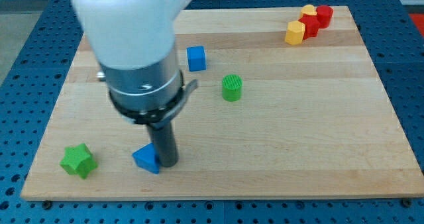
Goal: Push the green circle slightly down
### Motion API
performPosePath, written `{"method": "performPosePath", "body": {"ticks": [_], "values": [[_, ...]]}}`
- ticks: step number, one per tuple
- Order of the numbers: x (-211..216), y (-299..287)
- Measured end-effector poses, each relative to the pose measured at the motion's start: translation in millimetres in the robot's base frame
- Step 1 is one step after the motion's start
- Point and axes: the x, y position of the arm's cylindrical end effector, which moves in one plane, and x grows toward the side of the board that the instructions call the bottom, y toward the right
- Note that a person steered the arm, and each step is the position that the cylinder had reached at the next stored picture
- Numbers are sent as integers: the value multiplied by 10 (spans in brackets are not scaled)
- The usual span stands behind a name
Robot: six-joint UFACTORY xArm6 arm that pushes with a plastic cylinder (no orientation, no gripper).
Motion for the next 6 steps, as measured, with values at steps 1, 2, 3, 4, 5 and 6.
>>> {"method": "performPosePath", "body": {"ticks": [1, 2, 3, 4, 5, 6], "values": [[42, -331], [74, -649], [91, -964], [92, -999], [71, -335], [-24, 579]]}}
